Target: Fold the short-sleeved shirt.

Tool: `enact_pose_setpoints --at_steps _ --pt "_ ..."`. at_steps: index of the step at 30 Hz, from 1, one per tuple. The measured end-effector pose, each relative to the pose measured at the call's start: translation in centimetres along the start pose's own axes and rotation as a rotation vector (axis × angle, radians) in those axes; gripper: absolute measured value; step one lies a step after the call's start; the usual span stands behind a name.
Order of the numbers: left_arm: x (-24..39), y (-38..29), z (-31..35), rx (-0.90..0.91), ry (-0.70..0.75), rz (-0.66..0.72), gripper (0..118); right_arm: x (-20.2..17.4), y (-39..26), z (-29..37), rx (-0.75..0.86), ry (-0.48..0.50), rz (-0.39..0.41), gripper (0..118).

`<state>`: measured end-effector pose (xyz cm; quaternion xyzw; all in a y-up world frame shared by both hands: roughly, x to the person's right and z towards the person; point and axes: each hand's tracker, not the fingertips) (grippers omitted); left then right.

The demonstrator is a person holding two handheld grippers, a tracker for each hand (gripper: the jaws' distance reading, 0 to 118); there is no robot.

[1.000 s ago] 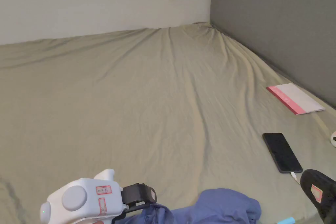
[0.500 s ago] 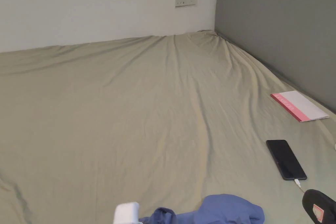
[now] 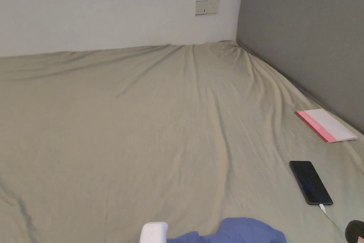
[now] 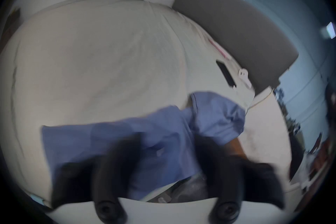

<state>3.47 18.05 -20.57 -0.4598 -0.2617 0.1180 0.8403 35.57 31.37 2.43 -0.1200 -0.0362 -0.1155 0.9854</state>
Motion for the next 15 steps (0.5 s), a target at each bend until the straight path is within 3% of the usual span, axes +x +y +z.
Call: enact_pose_setpoints --at_steps 1,2,5,9,12,15 --pt "-1.4 0.7 1.6 0.013 -0.018 0.025 100 -0.1 0.2 0.0 0.006 0.004 0.005 0" --pt "-2.9 1.1 3.2 0.04 -0.036 0.048 109 -0.3 0.4 0.0 0.013 0.008 0.009 0" --pt "-8.4 1.5 7.6 0.107 -0.053 0.098 110 -1.0 1.2 0.0 0.039 0.026 0.028 0" --pt "-16.9 0.3 7.8 -0.024 0.009 0.276 111 -2.4 2.5 0.1 0.102 0.057 0.065 0" --pt "-21.3 -1.7 5.5 -0.092 -0.188 0.47 111 -3.5 3.3 0.0 0.122 0.093 0.072 0" --pt "-21.6 -3.4 3.5 -0.034 -0.347 0.507 111 -4.3 3.5 -0.3 0.123 0.103 0.096 0"
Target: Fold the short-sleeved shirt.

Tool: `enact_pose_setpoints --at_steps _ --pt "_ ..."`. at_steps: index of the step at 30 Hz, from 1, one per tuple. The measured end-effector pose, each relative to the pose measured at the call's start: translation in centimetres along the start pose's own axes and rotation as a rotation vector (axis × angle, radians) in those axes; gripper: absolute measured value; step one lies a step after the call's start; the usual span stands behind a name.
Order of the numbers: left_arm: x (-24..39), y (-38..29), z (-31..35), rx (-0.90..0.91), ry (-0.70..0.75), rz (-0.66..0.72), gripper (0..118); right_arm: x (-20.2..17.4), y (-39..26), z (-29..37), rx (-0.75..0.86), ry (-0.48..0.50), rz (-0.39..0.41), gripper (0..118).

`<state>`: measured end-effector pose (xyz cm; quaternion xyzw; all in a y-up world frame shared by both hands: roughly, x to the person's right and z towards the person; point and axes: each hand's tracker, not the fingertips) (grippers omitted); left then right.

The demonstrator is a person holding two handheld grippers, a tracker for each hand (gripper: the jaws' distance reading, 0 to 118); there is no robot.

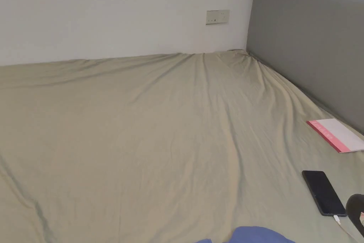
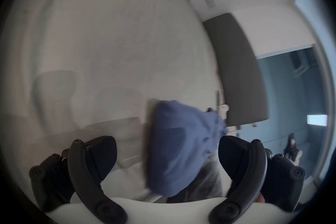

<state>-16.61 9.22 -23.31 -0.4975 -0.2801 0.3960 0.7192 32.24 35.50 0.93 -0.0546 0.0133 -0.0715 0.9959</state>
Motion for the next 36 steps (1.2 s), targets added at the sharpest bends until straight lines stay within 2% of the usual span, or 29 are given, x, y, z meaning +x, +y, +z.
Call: enact_pose_setpoints --at_steps 2,4,7,8,9,10,11,12,13,16,19,25,29,31,34,36 --pt "0.2 0.0 -1.2 -0.007 -0.099 0.005 111 -0.2 0.0 -0.1 -0.016 0.003 0.011 0" --pt "1.0 -0.8 -3.9 -0.126 -0.125 0.054 111 -0.4 -0.1 -0.1 -0.027 0.012 0.014 0" --pt "3.3 -1.4 -5.2 -0.089 -0.121 -0.004 110 -0.8 -0.2 -0.1 -0.041 0.008 0.029 0" --pt "3.4 -1.5 -5.7 -0.139 -0.081 0.023 100 -0.8 -0.2 -0.1 -0.043 0.006 0.033 0" --pt "3.2 -1.4 -6.4 -0.166 -0.022 0.045 42 -0.7 -0.2 0.0 -0.045 0.004 0.035 0" --pt "3.4 -2.0 -6.9 -0.173 0.096 -0.049 16 -0.7 -0.3 0.0 -0.048 0.008 0.035 0" --pt "3.0 -2.2 -6.9 -0.141 0.143 -0.124 15 -0.7 -0.3 -0.1 -0.053 0.012 0.034 0" --pt "2.9 -2.3 -6.5 -0.13 0.09 -0.136 15 -0.7 -0.2 -0.1 -0.06 0.011 0.037 0" --pt "3.4 -2.2 -6.1 -0.129 0.083 -0.088 15 -0.7 -0.2 -0.1 -0.065 0.006 0.043 0" --pt "4.2 -1.5 -4.7 -0.063 0.159 -0.136 15 -0.7 -0.2 -0.1 -0.072 0.0 0.051 0" --pt "3.3 -0.1 -3.6 -0.048 0.148 -0.079 14 -0.9 -0.1 -0.2 -0.079 0.001 0.046 0" --pt "3.1 1.4 0.8 0.0 0.267 -0.167 14 -1.5 -0.3 -0.7 -0.083 0.009 0.051 0" --pt "-0.2 3.6 8.7 0.117 0.371 -0.097 14 -1.8 -0.8 -1.5 -0.097 0.028 0.043 0" --pt "-1.7 4.4 13.4 0.152 0.475 -0.086 14 -1.9 -1.1 -2.2 -0.105 0.042 0.034 0" --pt "-1.8 5.2 18.1 0.108 0.612 -0.12 14 -2.2 -1.7 -3.1 -0.11 0.074 0.008 0" --pt "-0.8 5.7 19.4 0.036 0.705 -0.085 14 -2.6 -1.9 -4.0 -0.119 0.093 -0.003 0"
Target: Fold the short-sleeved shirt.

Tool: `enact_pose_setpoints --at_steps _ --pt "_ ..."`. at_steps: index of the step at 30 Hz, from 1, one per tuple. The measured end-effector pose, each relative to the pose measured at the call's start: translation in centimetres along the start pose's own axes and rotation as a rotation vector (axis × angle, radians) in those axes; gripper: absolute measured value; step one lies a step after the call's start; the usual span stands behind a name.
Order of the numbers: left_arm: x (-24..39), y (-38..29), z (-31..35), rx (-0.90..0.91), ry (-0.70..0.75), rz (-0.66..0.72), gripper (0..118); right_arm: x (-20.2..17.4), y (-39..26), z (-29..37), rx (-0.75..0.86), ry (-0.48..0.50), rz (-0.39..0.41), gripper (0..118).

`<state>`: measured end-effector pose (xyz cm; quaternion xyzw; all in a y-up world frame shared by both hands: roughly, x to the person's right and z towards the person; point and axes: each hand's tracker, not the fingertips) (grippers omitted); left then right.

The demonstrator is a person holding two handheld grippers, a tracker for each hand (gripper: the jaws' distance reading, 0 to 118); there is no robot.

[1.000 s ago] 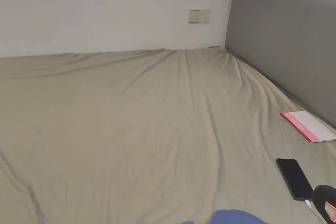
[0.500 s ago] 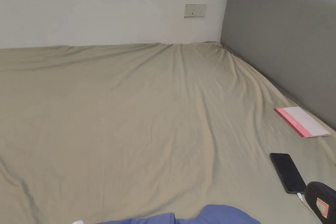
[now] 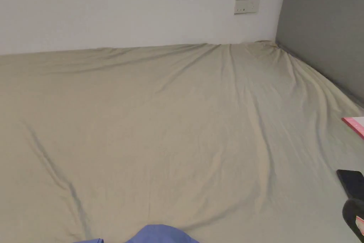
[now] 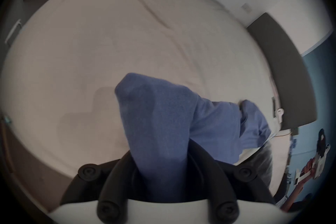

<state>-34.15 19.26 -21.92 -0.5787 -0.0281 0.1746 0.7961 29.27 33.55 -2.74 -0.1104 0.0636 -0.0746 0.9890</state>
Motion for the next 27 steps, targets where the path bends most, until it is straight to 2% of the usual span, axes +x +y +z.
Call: enact_pose_setpoints --at_steps 3,5,9,14,19,22,26,27 --pt "3.5 -0.4 1.9 0.027 0.144 -0.159 15 -0.7 -0.1 -1.0 -0.009 0.009 -0.005 0" --pt "6.6 0.0 2.3 0.032 0.174 -0.206 15 -1.1 0.0 -1.3 -0.011 0.04 -0.022 0" --pt "13.7 -0.3 1.4 0.044 0.13 -0.294 15 -1.9 0.2 -1.3 -0.015 0.05 0.017 0" --pt "19.8 -0.1 -2.8 -0.057 -0.068 -0.367 15 -1.5 0.1 -0.9 -0.02 0.04 0.03 0" --pt "24.5 -1.4 -7.5 -0.098 -0.057 -0.435 16 -0.2 -0.4 -0.4 -0.032 0.001 -0.004 0" --pt "25.7 -2.1 -10.2 -0.115 -0.01 -0.431 17 0.4 -0.7 0.0 -0.039 -0.013 -0.028 0" --pt "26.6 -3.1 -10.6 -0.077 0.025 -0.409 27 0.9 -1.1 0.2 -0.046 -0.031 -0.035 0" --pt "27.0 -3.5 -10.2 -0.067 0.036 -0.419 41 1.0 -1.2 0.2 -0.049 -0.032 -0.041 0"
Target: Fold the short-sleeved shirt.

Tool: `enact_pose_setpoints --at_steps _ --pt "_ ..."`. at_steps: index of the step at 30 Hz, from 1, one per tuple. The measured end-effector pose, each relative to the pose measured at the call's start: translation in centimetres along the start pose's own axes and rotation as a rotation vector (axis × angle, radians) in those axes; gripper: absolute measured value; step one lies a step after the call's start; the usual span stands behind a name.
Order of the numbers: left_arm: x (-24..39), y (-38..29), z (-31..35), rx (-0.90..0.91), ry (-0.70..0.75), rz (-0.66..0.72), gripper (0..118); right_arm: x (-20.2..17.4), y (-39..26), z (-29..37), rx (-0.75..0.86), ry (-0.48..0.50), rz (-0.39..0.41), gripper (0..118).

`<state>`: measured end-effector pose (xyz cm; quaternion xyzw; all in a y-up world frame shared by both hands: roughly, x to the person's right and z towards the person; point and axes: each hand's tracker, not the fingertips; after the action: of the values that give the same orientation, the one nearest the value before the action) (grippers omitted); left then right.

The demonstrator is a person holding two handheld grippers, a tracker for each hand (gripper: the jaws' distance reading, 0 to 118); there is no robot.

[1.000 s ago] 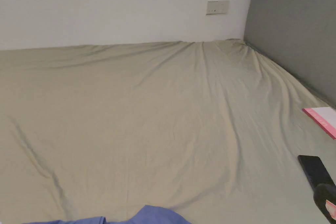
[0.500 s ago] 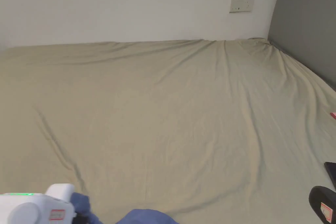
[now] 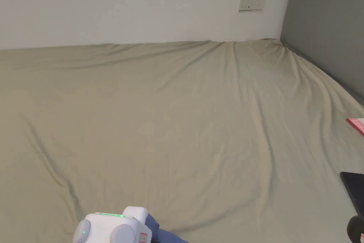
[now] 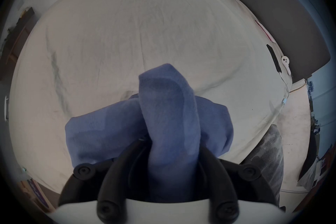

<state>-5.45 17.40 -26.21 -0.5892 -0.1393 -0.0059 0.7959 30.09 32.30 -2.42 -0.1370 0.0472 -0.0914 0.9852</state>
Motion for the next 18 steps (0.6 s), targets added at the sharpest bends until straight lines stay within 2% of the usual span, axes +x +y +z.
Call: enact_pose_setpoints --at_steps 1,3,5,7,10,11,12,13,15,16,18 --pt "0.3 -0.2 0.2 0.01 0.002 -0.016 57 -0.1 0.0 0.0 -0.001 0.0 -0.004 0" --pt "0.3 -0.7 0.5 0.038 -0.07 -0.022 68 0.0 -0.1 -0.2 -0.001 -0.001 -0.011 0" --pt "0.1 -0.9 1.4 0.048 -0.174 0.026 86 -0.1 -0.1 -0.3 -0.003 -0.001 -0.013 0" --pt "-1.1 -1.3 3.5 0.138 -0.235 0.099 88 -0.2 -0.2 -0.3 -0.003 0.0 -0.005 0" --pt "-3.8 -2.7 7.3 0.402 -0.241 0.295 88 -0.4 -0.1 -0.2 -0.009 -0.003 0.015 0" --pt "-4.7 -3.1 7.8 0.44 -0.245 0.336 88 -0.4 -0.1 -0.2 -0.009 -0.006 0.019 0" --pt "-5.5 -3.5 8.3 0.471 -0.231 0.376 80 -0.4 -0.1 -0.2 -0.009 -0.006 0.019 0" --pt "-5.7 -3.7 8.4 0.49 -0.205 0.394 63 -0.3 -0.2 -0.2 -0.01 -0.005 0.016 0" --pt "-4.7 -3.4 7.3 0.423 -0.072 0.277 0 -0.3 -0.3 -0.3 -0.011 -0.004 0.007 0" --pt "-3.5 -3.4 6.2 0.391 0.008 0.214 0 -0.3 -0.3 -0.4 -0.013 -0.006 0.002 0" --pt "-2.1 -3.8 4.5 0.357 -0.044 0.143 0 -0.3 -0.4 -0.5 -0.016 -0.006 -0.002 0"
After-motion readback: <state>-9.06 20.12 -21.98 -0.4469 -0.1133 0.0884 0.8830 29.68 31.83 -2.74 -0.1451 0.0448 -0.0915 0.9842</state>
